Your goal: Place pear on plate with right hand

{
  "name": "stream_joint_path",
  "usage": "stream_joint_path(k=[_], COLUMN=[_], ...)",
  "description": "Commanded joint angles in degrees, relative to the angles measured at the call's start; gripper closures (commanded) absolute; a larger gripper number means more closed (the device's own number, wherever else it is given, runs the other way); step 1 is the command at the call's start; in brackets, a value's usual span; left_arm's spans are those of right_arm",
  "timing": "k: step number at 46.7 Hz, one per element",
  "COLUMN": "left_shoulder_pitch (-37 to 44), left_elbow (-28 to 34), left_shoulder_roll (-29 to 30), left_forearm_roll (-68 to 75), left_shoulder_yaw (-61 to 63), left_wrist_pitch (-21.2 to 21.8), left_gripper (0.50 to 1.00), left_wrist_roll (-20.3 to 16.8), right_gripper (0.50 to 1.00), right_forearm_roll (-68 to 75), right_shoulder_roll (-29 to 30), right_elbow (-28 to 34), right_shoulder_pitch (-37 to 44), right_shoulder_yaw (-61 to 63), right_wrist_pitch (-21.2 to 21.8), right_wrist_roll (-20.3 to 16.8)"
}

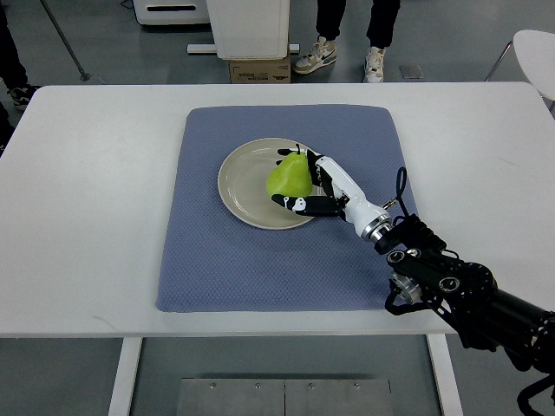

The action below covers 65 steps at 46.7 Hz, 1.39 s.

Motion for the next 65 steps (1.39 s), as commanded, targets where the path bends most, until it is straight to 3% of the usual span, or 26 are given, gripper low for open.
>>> stream_joint_path(k=[1, 12, 46, 65], left_shoulder_pitch=[0.0, 0.0, 0.0, 0.0], left_elbow=[0.0, 0.0, 0.0, 0.0], left_shoulder_roll=[0.0, 0.0, 0.0, 0.0], left_forearm_roll=[0.0, 0.0, 0.0, 0.0], left_shoulder_yaw=[0.0, 0.0, 0.0, 0.0], left_wrist_pitch=[0.0, 0.0, 0.0, 0.0], left_gripper=[0.500, 0.500, 0.500, 0.500], left_wrist_roll=[0.0, 0.0, 0.0, 0.0], right_gripper=[0.528, 0.507, 0.507, 0.507], right_forearm_roll=[0.3, 0.4, 1.2, 1.4], right_shoulder_roll=[0.0, 0.0, 0.0, -5.4], right_elbow=[0.0, 0.0, 0.0, -0.3], right_shoulder_pitch=[0.2, 0.3, 2.3, 1.7], right_shoulder_yaw=[0.0, 0.2, 5.7, 9.1], right_wrist_pitch=[-0.1, -0.1, 0.1, 1.0], right_wrist_roll=[0.0, 0.0, 0.0, 0.0])
